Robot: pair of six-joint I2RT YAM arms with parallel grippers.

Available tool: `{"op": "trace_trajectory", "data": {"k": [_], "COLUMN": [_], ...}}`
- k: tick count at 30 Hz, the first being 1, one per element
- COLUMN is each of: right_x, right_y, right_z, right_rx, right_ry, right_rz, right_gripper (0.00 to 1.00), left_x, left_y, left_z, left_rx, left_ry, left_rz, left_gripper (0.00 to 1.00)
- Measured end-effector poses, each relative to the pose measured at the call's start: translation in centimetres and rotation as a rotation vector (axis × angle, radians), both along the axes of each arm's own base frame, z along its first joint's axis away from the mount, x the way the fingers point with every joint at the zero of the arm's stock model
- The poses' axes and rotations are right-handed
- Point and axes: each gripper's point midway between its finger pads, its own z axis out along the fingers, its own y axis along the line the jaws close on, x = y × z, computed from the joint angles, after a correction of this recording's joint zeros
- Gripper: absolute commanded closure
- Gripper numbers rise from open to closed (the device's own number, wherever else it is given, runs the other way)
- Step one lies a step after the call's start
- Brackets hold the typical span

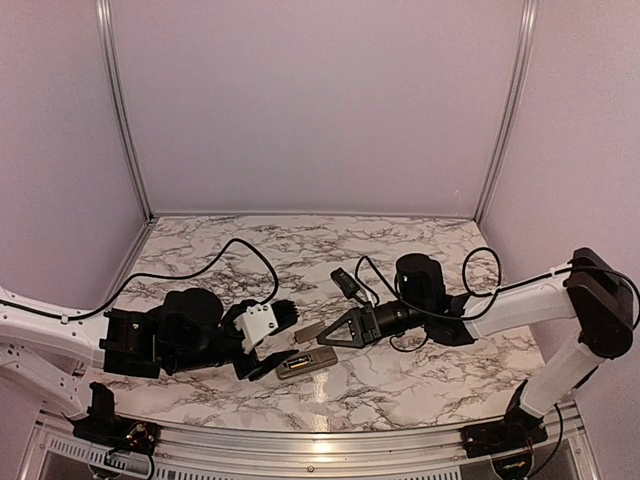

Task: Load the batteries into the remote control
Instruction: Pass from the right arm to the left

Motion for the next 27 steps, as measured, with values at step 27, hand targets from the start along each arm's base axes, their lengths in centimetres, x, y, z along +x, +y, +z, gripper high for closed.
{"op": "trace_trajectory", "data": {"k": [27], "right_x": [-2.3], "right_y": [1.5], "right_z": [1.7], "right_rx": [0.070], "right_ry": [0.057], "right_rz": [0.070], "right_gripper": [1.00], "left_x": [0.2], "left_y": [-1.7], "left_z": [-1.9], "left_rx": [0.102], "left_ry": [-0.058], "left_rz": [-0.050], "left_gripper": [0.69]}}
